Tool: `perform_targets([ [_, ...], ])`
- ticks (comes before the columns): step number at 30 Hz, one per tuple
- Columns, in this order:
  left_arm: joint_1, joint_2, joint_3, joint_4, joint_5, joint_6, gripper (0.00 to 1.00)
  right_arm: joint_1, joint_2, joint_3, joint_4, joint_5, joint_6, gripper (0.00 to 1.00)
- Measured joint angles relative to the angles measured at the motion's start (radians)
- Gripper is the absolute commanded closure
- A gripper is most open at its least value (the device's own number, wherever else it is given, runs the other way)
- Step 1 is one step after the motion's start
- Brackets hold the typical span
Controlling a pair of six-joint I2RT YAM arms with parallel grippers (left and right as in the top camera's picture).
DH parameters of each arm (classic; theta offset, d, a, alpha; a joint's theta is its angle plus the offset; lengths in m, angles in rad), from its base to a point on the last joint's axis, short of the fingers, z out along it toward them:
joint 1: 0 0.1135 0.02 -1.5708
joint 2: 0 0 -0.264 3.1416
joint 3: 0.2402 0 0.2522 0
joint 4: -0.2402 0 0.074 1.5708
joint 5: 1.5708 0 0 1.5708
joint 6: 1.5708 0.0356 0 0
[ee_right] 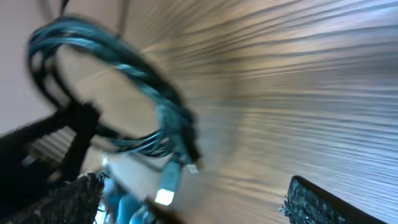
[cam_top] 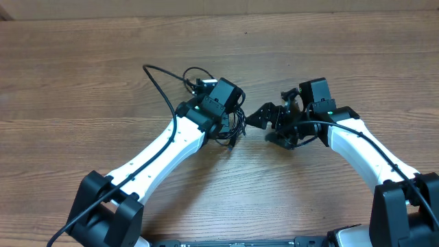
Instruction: Untangle cables
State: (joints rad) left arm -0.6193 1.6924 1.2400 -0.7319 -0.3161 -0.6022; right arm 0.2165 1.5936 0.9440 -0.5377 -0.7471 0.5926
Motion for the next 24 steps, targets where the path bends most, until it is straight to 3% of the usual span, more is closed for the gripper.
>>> perform_targets([
  [2,0.000,0.000,0.000,-0.001,-0.003,0.059,0.96,0.000,0.000,0.000,0.032,-0.048,-0.014,0.09],
  [5,0.000,0.000,0.000,0.000,-0.003,0.114,0.96,0.000,0.000,0.000,0.073,-0.078,-0.066,0.25],
  [13,0.000,0.000,0.000,0.004,0.078,0.194,0.96,0.027,0.000,0.000,0.081,-0.093,-0.454,0.21],
  [18,0.001,0.000,0.000,0.004,0.213,0.244,0.96,0.116,0.000,0.000,0.111,0.044,-0.576,0.47],
  [21,0.017,0.000,0.000,0.005,0.282,0.248,0.95,0.145,0.000,0.000,0.116,0.103,-0.583,0.47],
  [24,0.051,0.000,0.000,0.005,0.346,0.259,0.96,0.170,0.000,0.000,0.118,0.177,-0.592,0.37],
])
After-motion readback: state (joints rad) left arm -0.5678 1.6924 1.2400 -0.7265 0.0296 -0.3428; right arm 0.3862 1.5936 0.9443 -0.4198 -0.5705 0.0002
